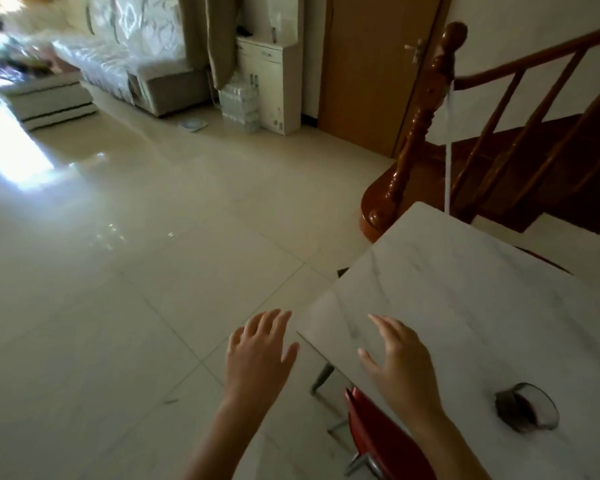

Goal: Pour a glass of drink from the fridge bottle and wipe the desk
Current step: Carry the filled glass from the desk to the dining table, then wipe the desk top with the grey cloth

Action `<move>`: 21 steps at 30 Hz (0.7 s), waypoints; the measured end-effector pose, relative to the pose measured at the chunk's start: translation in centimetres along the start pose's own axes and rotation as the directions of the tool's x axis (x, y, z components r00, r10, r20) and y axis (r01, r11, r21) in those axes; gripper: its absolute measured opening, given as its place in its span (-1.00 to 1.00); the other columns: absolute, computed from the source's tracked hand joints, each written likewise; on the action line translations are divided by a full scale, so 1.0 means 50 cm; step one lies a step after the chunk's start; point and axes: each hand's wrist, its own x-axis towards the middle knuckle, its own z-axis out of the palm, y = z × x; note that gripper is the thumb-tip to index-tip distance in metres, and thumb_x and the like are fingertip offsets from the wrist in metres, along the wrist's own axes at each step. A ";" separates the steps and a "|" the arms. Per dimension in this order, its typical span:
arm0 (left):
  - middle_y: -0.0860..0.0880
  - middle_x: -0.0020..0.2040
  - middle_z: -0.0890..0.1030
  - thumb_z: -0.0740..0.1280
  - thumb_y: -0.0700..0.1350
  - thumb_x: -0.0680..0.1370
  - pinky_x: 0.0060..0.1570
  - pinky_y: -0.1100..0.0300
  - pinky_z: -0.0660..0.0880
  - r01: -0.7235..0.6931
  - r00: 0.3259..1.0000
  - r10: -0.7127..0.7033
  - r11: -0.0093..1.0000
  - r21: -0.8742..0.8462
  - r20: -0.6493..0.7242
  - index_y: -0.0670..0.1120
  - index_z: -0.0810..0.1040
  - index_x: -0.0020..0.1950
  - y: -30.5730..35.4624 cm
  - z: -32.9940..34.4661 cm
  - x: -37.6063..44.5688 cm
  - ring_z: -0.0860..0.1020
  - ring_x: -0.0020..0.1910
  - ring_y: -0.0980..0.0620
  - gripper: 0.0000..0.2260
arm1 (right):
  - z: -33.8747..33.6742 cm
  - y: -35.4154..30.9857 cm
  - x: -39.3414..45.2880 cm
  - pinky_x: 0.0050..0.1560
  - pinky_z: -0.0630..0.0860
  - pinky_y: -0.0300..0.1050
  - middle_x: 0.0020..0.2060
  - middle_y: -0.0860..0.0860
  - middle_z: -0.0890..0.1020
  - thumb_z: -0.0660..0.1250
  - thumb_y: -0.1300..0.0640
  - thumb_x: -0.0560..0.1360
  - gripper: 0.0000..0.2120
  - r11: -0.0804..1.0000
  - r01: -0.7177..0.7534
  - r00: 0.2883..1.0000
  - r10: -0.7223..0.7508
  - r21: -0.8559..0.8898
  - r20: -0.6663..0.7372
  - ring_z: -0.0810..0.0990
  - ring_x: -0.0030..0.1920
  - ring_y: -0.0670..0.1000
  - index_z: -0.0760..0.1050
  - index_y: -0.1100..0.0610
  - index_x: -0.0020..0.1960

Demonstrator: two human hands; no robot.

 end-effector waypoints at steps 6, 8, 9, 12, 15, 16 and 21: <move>0.02 0.20 0.60 0.46 0.12 0.38 0.04 0.01 0.53 0.178 0.981 -0.169 0.981 0.082 -0.098 0.00 0.50 0.29 -0.224 -0.099 -0.113 0.57 0.16 -0.02 -0.48 | 0.096 -0.244 0.006 0.15 0.48 -0.03 0.21 0.01 0.54 0.40 0.01 0.41 -0.46 0.972 0.231 0.970 -0.233 0.040 0.072 0.49 0.18 0.03 0.37 0.05 0.35; 0.02 0.15 0.62 0.50 0.11 0.32 -0.03 0.02 0.54 0.247 0.963 -0.230 0.962 0.118 -0.140 -0.01 0.54 0.24 -0.300 -0.132 -0.156 0.59 0.12 -0.03 -0.48 | 0.134 -0.330 0.003 0.10 0.51 0.00 0.18 0.01 0.55 0.39 0.00 0.39 -0.47 0.949 0.311 0.945 -0.315 0.054 0.093 0.51 0.15 0.05 0.39 0.05 0.33; 0.02 0.14 0.63 0.51 0.10 0.31 -0.05 0.02 0.54 0.289 0.951 -0.268 0.948 0.131 -0.156 -0.01 0.55 0.23 -0.334 -0.148 -0.179 0.60 0.11 -0.04 -0.48 | 0.154 -0.372 -0.001 0.08 0.51 0.01 0.17 0.01 0.56 0.38 -0.01 0.38 -0.47 0.934 0.353 0.928 -0.357 0.058 0.105 0.52 0.14 0.06 0.40 0.04 0.32; 0.01 0.11 0.64 0.54 0.08 0.27 -0.07 0.02 0.54 0.412 0.900 -0.378 0.900 0.142 -0.215 -0.01 0.57 0.20 -0.421 -0.188 -0.251 0.60 0.09 -0.05 -0.47 | 0.201 -0.488 -0.018 0.03 0.52 0.03 0.14 0.01 0.58 0.37 -0.03 0.33 -0.47 0.883 0.466 0.871 -0.470 0.061 0.142 0.55 0.10 0.06 0.42 0.03 0.29; 0.00 0.10 0.64 0.55 0.06 0.24 -0.07 0.01 0.52 0.534 0.823 -0.482 0.838 0.117 -0.301 -0.02 0.58 0.18 -0.497 -0.222 -0.328 0.60 0.09 -0.06 -0.47 | 0.241 -0.609 -0.037 -0.03 0.52 0.02 0.08 -0.01 0.61 0.34 -0.05 0.27 -0.47 0.818 0.568 0.802 -0.574 0.086 0.163 0.58 0.04 0.07 0.47 0.00 0.23; 0.00 0.10 0.64 0.56 0.05 0.24 -0.08 0.02 0.52 0.577 0.789 -0.519 0.810 0.103 -0.329 -0.02 0.58 0.17 -0.522 -0.232 -0.355 0.60 0.08 -0.06 -0.47 | 0.254 -0.651 -0.044 -0.03 0.51 0.02 0.07 -0.02 0.61 0.33 -0.06 0.26 -0.47 0.791 0.603 0.772 -0.611 0.100 0.173 0.58 0.04 0.07 0.48 -0.01 0.22; -0.02 0.10 0.64 0.56 0.04 0.23 -0.10 0.03 0.52 0.776 0.586 -0.693 0.629 0.046 -0.420 -0.03 0.58 0.18 -0.631 -0.261 -0.484 0.60 0.07 -0.05 -0.46 | 0.338 -0.842 -0.079 0.05 0.48 0.02 0.11 -0.02 0.59 0.32 -0.08 0.28 -0.49 0.601 0.773 0.557 -0.796 0.205 0.236 0.56 0.09 0.07 0.49 -0.01 0.22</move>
